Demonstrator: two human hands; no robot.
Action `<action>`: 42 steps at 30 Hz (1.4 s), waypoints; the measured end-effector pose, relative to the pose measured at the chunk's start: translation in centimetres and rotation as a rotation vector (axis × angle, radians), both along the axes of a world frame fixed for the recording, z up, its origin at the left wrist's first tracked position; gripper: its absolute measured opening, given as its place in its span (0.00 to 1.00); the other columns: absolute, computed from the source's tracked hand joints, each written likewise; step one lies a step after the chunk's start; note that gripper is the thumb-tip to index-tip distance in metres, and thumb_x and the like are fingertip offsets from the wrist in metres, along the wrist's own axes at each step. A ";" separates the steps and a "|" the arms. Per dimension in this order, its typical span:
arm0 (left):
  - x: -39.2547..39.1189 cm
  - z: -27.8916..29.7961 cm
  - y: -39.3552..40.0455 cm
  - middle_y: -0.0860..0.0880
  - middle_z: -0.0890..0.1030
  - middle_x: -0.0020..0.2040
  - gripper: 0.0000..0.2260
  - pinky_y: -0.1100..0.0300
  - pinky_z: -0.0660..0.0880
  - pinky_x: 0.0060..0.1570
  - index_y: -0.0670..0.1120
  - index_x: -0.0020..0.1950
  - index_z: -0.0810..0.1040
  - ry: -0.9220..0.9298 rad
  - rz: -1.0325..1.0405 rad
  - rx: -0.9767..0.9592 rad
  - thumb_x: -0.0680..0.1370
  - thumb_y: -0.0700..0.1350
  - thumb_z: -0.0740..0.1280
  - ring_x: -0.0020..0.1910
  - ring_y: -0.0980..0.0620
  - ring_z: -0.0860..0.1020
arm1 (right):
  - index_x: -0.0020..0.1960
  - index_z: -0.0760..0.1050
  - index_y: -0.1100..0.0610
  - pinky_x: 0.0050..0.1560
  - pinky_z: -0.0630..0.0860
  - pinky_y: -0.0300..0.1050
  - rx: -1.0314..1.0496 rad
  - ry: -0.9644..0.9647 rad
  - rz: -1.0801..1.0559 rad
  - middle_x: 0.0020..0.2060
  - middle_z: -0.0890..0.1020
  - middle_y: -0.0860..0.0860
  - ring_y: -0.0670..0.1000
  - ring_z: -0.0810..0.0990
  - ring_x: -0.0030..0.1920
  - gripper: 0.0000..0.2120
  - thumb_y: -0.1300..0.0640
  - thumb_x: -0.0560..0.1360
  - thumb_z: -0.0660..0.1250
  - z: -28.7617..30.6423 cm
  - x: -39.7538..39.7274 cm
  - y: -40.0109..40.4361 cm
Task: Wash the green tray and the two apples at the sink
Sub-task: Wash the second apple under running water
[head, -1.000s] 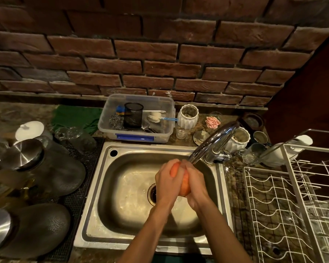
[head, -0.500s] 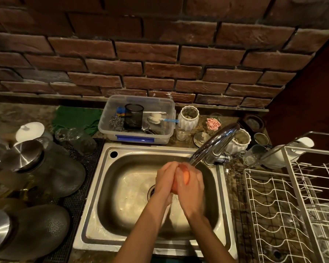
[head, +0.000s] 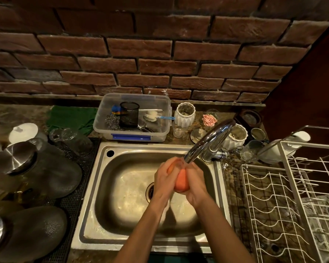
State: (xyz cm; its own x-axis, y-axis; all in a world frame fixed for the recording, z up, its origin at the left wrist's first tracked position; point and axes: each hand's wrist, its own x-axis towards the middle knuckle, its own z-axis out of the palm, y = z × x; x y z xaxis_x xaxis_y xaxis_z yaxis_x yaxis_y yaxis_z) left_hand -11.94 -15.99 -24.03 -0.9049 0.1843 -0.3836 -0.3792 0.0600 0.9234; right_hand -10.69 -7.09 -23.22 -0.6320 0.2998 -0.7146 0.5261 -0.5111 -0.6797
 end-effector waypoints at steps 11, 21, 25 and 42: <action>-0.5 -1.2 -1.3 0.51 0.80 0.58 0.14 0.61 0.82 0.40 0.60 0.56 0.81 -0.242 0.038 0.084 0.79 0.64 0.61 0.55 0.51 0.81 | 0.65 0.74 0.50 0.55 0.79 0.69 -0.214 0.061 0.168 0.64 0.75 0.56 0.60 0.77 0.62 0.13 0.52 0.82 0.61 -1.6 1.3 2.6; -0.1 -0.6 0.0 0.47 0.79 0.58 0.07 0.54 0.82 0.37 0.64 0.50 0.81 -0.414 0.043 0.174 0.76 0.62 0.67 0.56 0.44 0.80 | 0.71 0.70 0.43 0.61 0.74 0.46 0.598 0.162 0.380 0.64 0.63 0.47 0.48 0.65 0.66 0.20 0.43 0.80 0.61 -1.9 2.8 0.5; 0.0 -0.4 1.3 0.48 0.82 0.56 0.09 0.53 0.83 0.46 0.60 0.52 0.82 -0.262 0.107 0.087 0.76 0.59 0.65 0.55 0.47 0.81 | 0.68 0.72 0.46 0.63 0.78 0.56 0.525 0.172 0.148 0.62 0.75 0.49 0.51 0.78 0.62 0.17 0.43 0.81 0.59 -1.6 2.4 -1.3; 1.6 -2.5 0.5 0.60 0.76 0.54 0.08 0.61 0.79 0.46 0.68 0.52 0.79 0.065 0.168 -0.185 0.75 0.61 0.64 0.52 0.58 0.78 | 0.60 0.78 0.53 0.53 0.81 0.65 -0.115 -0.117 0.114 0.54 0.84 0.60 0.61 0.83 0.54 0.20 0.40 0.79 0.61 -1.2 0.6 -0.1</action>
